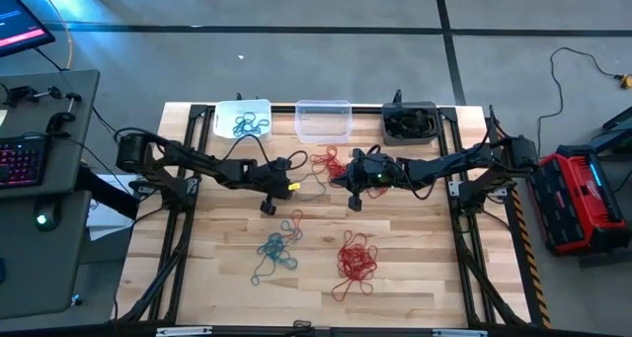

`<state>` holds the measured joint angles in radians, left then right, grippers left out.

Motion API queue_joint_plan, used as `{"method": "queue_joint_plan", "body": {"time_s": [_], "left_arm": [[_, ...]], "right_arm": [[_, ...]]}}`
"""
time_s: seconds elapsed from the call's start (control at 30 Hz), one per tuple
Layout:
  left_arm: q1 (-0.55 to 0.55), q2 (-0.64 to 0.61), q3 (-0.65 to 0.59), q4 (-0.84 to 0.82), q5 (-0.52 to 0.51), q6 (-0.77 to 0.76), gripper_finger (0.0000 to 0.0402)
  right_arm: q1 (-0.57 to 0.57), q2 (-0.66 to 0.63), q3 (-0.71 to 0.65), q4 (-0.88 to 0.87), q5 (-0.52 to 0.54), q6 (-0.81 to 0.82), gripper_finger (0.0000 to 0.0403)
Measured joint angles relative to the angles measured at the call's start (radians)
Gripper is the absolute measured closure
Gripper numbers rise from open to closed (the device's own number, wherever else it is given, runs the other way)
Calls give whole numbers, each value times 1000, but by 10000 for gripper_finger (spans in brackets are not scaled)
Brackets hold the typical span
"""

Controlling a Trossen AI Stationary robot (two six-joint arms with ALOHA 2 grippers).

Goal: Sort rubber bands into baskets
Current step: Put the blue rubber band into the white bin

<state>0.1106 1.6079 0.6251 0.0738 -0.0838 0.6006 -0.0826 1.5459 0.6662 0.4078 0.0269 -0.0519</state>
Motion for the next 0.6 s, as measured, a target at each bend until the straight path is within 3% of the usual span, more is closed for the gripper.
{"method": "queue_joint_plan", "body": {"time_s": [0.37, 0.47, 0.6], "left_arm": [[93, -269, 0, -66, -20, -206, 401], [132, -352, 0, -83, -84, -292, 401], [189, -450, 0, -142, -253, -377, 401]], "right_arm": [[0, 0, 0, 0, 0, 0, 403], [0, 0, 0, 0, 0, 0, 403], [0, 0, 0, 0, 0, 0, 403]]}}
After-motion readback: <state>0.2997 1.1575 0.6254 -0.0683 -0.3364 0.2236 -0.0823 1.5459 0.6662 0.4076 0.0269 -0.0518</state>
